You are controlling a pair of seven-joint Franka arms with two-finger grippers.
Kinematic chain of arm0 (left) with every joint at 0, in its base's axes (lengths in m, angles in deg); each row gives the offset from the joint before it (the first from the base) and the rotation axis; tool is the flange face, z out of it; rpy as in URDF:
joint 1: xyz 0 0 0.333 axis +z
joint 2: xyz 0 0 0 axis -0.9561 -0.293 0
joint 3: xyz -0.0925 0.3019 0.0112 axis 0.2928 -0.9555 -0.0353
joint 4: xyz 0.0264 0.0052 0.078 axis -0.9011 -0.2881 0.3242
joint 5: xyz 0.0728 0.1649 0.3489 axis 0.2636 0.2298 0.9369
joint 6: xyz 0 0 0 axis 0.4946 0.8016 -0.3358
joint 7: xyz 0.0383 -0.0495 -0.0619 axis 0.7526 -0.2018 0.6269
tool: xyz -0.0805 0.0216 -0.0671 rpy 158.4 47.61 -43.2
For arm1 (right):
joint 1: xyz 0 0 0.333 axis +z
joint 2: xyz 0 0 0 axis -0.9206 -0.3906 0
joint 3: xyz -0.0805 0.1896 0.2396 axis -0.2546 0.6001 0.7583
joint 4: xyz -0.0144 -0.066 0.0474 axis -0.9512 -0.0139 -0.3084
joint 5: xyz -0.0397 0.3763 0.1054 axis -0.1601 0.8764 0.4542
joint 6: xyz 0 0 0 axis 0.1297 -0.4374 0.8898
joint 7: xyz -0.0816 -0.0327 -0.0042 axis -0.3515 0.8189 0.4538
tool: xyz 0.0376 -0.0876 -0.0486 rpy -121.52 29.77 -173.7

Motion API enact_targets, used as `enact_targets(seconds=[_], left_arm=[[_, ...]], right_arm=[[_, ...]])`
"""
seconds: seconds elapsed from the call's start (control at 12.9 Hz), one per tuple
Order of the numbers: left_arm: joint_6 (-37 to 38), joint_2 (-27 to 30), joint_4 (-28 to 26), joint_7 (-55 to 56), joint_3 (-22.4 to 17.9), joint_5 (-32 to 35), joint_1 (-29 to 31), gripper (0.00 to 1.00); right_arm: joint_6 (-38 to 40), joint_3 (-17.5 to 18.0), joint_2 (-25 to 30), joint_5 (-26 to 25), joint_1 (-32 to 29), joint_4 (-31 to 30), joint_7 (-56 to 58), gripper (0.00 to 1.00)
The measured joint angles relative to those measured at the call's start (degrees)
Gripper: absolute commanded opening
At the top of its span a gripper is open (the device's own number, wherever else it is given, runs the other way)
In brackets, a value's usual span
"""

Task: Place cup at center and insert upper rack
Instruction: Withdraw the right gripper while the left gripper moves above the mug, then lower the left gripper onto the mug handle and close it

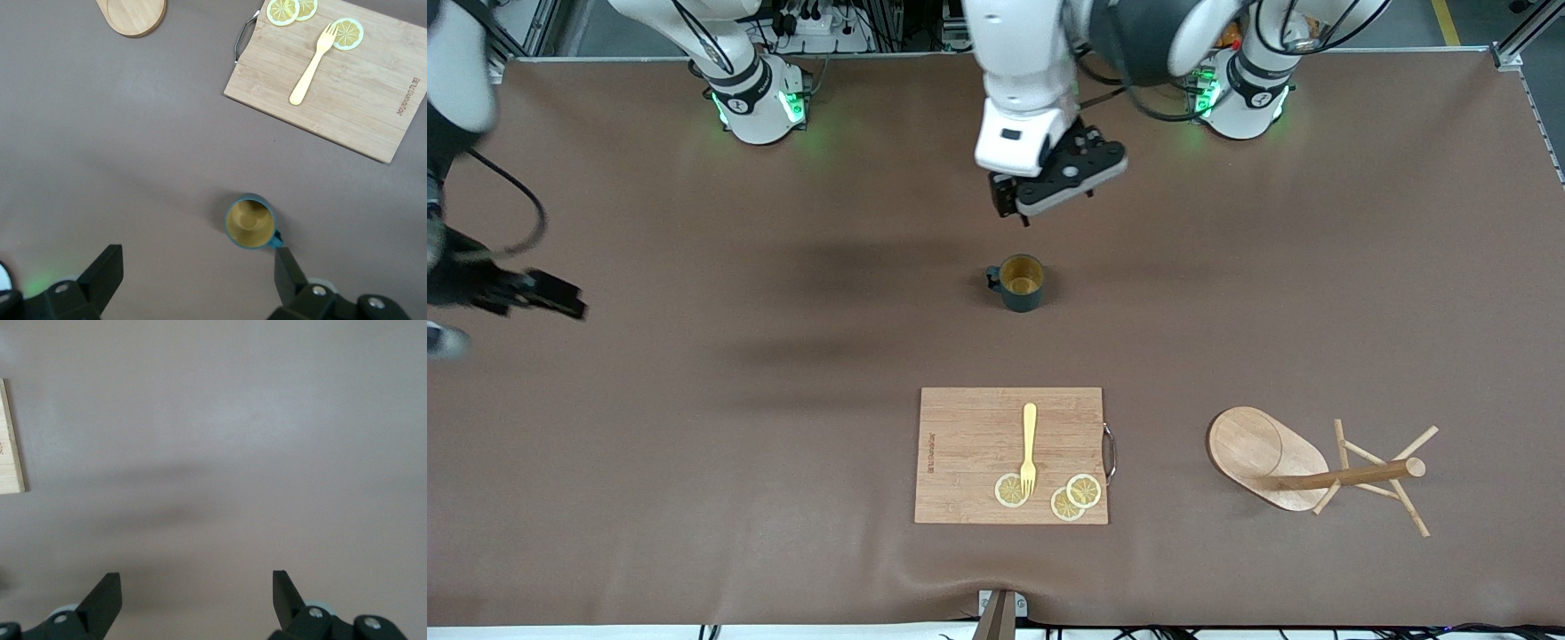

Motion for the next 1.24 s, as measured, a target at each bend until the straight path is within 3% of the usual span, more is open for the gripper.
enact_targets(seconds=[0.23, 0.39, 0.54, 0.62, 1.24], left_arm=[[-0.9, -5.2, 2.6, 9.0, -2.5, 5.1, -7.5, 1.0], [-1.9, -9.2, 6.2, 14.1, -10.6, 5.9, -16.7, 1.0], [-2.1, -13.6, 10.3, 16.5, -19.8, 5.9, -26.1, 1.0], [-2.1, -15.5, 11.6, 17.6, -22.4, 5.9, -29.1, 1.0], [-4.5, -26.3, 16.3, 26.1, -30.0, 6.1, -37.1, 1.0]], right_arm=[[3.1, 0.1, 8.0, 0.0, -3.0, -3.5, 0.0, 1.0], [5.2, 0.1, 12.9, 0.2, -3.8, -7.4, -0.5, 1.0], [7.1, 0.2, 14.7, 1.0, -3.8, -9.2, -3.6, 1.0], [7.8, 0.3, 14.8, 1.1, -3.8, -9.5, -4.9, 1.0], [8.0, 0.2, 14.8, 1.4, -3.9, -9.6, -5.2, 1.0]])
